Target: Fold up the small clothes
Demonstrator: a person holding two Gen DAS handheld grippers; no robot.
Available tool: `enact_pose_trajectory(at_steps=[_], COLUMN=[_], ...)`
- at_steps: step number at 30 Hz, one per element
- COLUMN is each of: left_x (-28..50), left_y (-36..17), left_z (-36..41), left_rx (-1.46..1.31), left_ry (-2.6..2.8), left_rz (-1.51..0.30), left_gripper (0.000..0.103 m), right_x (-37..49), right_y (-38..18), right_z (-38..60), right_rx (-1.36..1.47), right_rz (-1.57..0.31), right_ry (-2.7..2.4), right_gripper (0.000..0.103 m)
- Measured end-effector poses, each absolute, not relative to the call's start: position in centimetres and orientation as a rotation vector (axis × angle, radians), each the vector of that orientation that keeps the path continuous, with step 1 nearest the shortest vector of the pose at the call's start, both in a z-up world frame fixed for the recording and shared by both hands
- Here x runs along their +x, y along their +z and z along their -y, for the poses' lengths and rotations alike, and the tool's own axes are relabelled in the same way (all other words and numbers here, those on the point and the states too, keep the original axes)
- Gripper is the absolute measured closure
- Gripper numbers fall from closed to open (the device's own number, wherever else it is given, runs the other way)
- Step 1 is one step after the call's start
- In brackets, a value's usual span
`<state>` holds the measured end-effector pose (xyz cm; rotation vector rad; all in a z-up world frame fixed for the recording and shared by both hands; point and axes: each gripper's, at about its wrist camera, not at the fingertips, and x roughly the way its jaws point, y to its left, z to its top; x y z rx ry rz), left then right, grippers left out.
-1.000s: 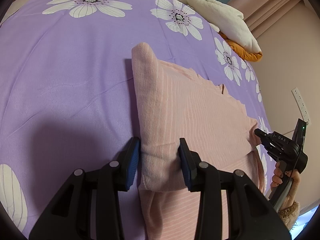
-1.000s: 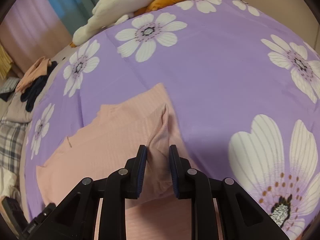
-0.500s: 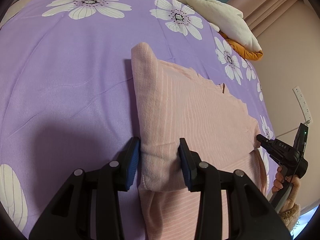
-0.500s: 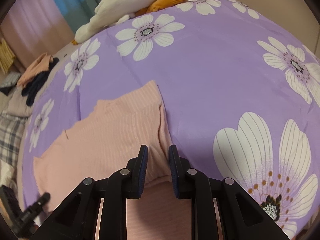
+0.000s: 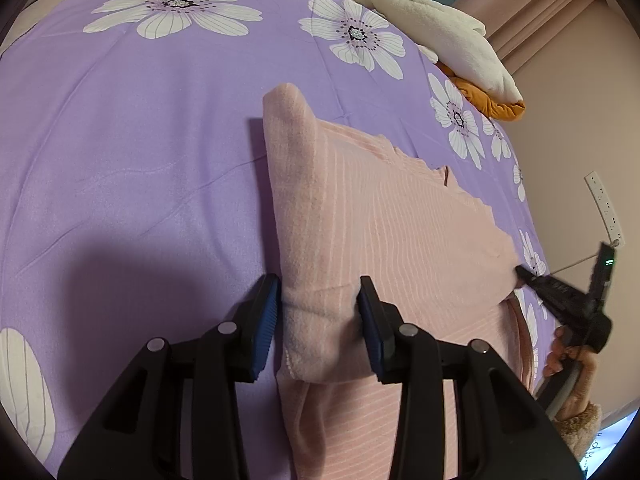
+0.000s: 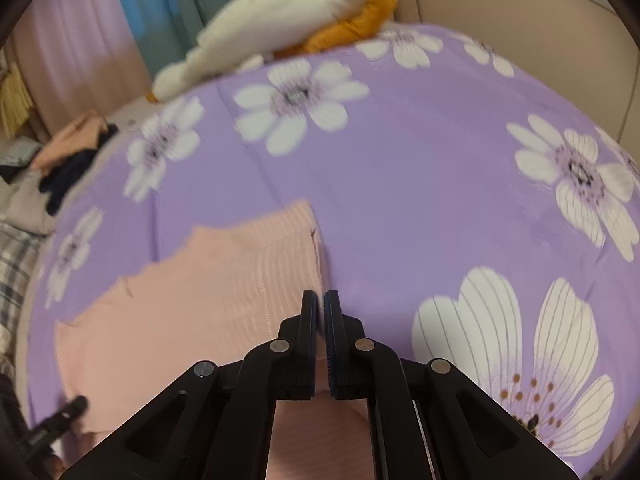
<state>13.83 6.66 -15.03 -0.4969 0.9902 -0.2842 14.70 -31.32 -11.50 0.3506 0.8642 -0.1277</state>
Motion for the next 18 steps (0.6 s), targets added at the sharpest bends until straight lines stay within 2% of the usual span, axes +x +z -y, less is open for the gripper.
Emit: enact_pose_trajectory(at_steps=[3,18], left_x=[13.8,13.8], left_y=[-15.0,-15.0], left_z=[-6.6,-6.5], left_rx=[-0.496,-0.513], left_ry=[-0.285,-0.296], left_rz=[-0.990,-0.990], left_gripper=[0.064,0.061], right_x=[14.9,14.8], right_y=[-13.2,-13.7], right_z=[31.5,31.5], right_rx=[0.337,0.322], right_rz=[-0.903,-0.906], right_ry=[-0.142,-0.143], right_gripper=[0.098,0.098])
